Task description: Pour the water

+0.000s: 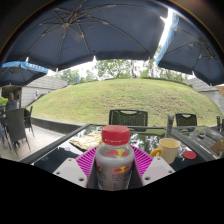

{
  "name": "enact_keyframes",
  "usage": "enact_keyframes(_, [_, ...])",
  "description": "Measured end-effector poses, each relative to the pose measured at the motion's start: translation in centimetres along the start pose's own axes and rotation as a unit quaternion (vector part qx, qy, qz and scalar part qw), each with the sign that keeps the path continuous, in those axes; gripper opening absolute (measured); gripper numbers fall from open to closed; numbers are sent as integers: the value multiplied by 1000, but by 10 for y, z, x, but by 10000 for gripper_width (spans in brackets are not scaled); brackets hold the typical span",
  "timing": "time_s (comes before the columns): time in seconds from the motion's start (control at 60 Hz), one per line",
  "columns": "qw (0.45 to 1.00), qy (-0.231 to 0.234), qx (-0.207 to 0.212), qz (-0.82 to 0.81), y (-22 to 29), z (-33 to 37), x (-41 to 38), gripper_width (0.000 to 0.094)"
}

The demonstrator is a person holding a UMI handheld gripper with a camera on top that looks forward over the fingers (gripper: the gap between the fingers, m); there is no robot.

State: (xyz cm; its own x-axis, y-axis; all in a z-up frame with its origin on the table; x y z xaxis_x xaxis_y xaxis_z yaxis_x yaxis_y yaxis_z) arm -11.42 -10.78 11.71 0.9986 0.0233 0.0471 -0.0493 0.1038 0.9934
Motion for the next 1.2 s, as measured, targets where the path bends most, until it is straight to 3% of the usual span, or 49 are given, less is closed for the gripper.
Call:
enact_keyframes(0.2, [1000,-9,-4,-12,0,0,0,512])
enact_keyframes(0.4, [1000,13,1,-11,1,-1,-2,395])
enact_keyframes(0.633, [981,26,54,-184,63,-29,33,396])
enact_keyframes(0.7, [960,33,50,-272,75,-46,51,395])
enact_keyframes(0.883, [841,64,32,-537,79,-92,109,393])
enact_keyframes(1.017, [701,80,-10,-708,55,-120,132,397])
enact_keyframes(1.1, [611,122,-34,-782,50,-125,136,400])
enact_keyframes(1.2, [550,138,-50,-822,47,-130,135,405])
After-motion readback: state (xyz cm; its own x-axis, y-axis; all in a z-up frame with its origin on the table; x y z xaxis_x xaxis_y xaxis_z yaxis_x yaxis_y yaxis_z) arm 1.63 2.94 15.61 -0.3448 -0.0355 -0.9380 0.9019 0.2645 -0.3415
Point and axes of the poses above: the point between the fingertips, and its own axes, seen from behind it with the camera up: x to the right, y up, z backward, against the way the camera looks, the point moved 9 cm from there along z, backward, against the way the camera looks, and after that the axes turned 6 degrees about -y, right-handed, at the moved point
